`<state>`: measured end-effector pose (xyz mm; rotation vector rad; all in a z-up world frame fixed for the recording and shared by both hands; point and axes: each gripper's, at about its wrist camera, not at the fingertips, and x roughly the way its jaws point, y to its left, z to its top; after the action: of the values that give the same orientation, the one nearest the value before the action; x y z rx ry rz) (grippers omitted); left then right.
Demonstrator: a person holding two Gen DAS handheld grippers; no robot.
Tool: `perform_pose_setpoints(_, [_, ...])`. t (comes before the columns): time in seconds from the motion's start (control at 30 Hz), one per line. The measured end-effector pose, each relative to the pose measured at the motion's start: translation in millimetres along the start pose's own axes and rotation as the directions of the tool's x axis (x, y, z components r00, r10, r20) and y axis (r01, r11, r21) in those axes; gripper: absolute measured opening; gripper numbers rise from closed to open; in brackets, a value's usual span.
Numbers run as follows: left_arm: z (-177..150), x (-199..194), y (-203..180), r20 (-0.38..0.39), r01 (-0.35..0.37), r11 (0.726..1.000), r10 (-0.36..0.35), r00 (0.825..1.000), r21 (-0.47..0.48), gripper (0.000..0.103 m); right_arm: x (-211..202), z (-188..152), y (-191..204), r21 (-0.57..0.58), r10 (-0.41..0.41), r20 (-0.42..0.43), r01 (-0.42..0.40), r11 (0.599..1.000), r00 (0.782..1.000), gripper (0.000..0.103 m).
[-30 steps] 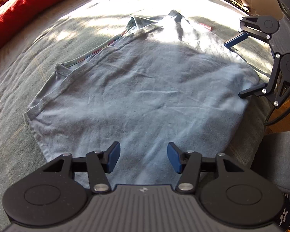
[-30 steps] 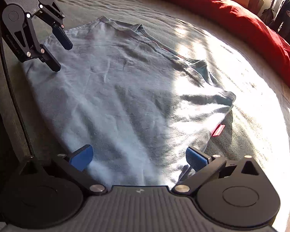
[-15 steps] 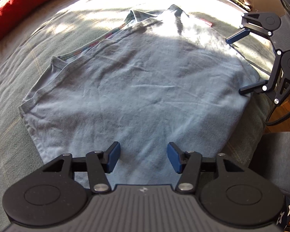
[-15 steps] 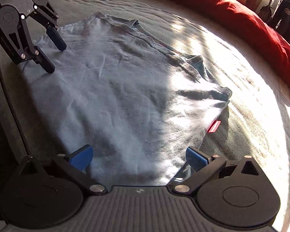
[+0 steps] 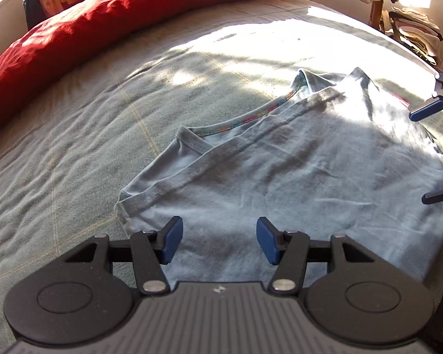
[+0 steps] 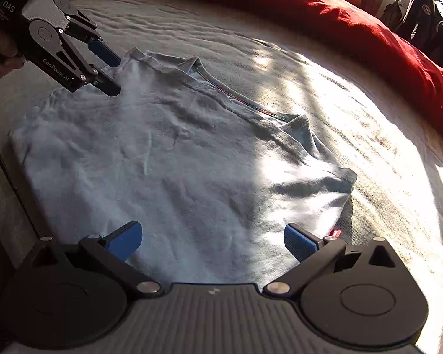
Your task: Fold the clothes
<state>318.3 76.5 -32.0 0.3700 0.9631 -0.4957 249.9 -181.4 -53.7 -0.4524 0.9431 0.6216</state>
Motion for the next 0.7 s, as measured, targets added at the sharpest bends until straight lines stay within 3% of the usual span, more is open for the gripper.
perform_pose_setpoints(0.17, [-1,26,9,-0.043,-0.005,1.0,0.006,0.999,0.02,0.059,4,7,8,-0.002,0.003,-0.004,-0.003,1.0,1.0,0.103])
perform_pose_setpoints(0.27, [6,18,21,-0.019,-0.066,0.998,0.066,0.998,-0.017,0.055,2,9,10,0.002,-0.004,-0.007,0.004,1.0,1.0,0.103])
perform_pose_setpoints(0.4, [10,8,33,0.001,-0.013,0.995,0.013,1.0,-0.099,0.057,4,13,9,0.037,0.001,-0.003,-0.001,0.999,1.0,0.103])
perform_pose_setpoints(0.7, [-1,8,47,-0.065,-0.05,0.981,0.039,0.997,-0.185,0.057,10,29,10,0.039,0.021,0.015,-0.021,0.999,1.0,0.103])
